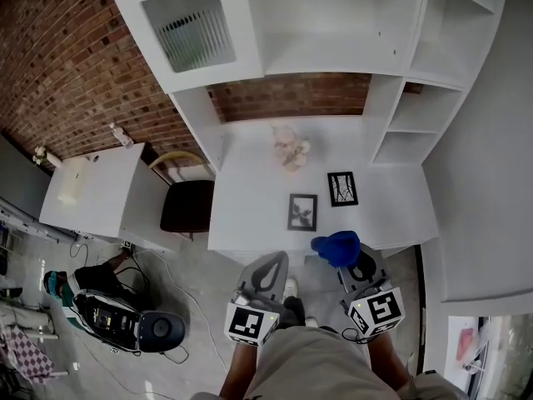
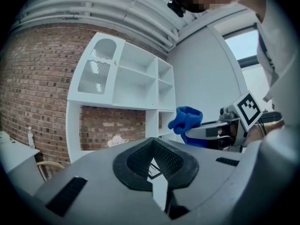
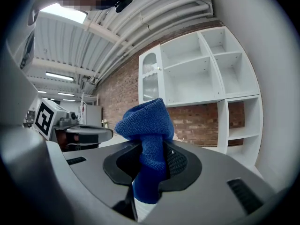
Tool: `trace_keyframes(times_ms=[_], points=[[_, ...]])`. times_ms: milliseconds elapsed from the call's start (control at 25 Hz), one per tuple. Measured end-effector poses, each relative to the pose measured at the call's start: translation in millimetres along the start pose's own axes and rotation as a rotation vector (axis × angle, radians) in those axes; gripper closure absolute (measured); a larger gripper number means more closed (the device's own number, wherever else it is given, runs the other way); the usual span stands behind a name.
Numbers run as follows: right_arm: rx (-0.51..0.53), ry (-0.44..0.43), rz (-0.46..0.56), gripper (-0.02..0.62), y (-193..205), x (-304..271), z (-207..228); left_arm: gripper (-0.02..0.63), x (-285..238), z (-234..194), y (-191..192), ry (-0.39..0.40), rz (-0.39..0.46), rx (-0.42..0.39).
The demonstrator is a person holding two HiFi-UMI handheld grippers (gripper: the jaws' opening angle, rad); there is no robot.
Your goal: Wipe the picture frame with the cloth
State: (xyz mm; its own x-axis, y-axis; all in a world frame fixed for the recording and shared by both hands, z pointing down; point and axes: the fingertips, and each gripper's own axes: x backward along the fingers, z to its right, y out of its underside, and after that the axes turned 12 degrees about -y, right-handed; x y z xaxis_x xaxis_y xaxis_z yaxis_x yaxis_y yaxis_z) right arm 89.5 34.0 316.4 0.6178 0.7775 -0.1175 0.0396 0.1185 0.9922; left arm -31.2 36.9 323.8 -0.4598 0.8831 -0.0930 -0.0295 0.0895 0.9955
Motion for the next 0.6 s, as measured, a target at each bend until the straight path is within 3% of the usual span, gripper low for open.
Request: trace_keyframes(times_ms=[440, 600], points=[[-0.045, 0.06, -0.12, 0.508, 32.6, -64.3, 27.9, 0.608, -62.5, -44.7, 41.5, 0.098, -0.093, 0.031], [-0.067, 0.081, -0.168, 0.508, 55.1, -82.4, 31.9, 0.607, -79.2, -61.1, 72.8, 0.13, -0.144, 0.06]])
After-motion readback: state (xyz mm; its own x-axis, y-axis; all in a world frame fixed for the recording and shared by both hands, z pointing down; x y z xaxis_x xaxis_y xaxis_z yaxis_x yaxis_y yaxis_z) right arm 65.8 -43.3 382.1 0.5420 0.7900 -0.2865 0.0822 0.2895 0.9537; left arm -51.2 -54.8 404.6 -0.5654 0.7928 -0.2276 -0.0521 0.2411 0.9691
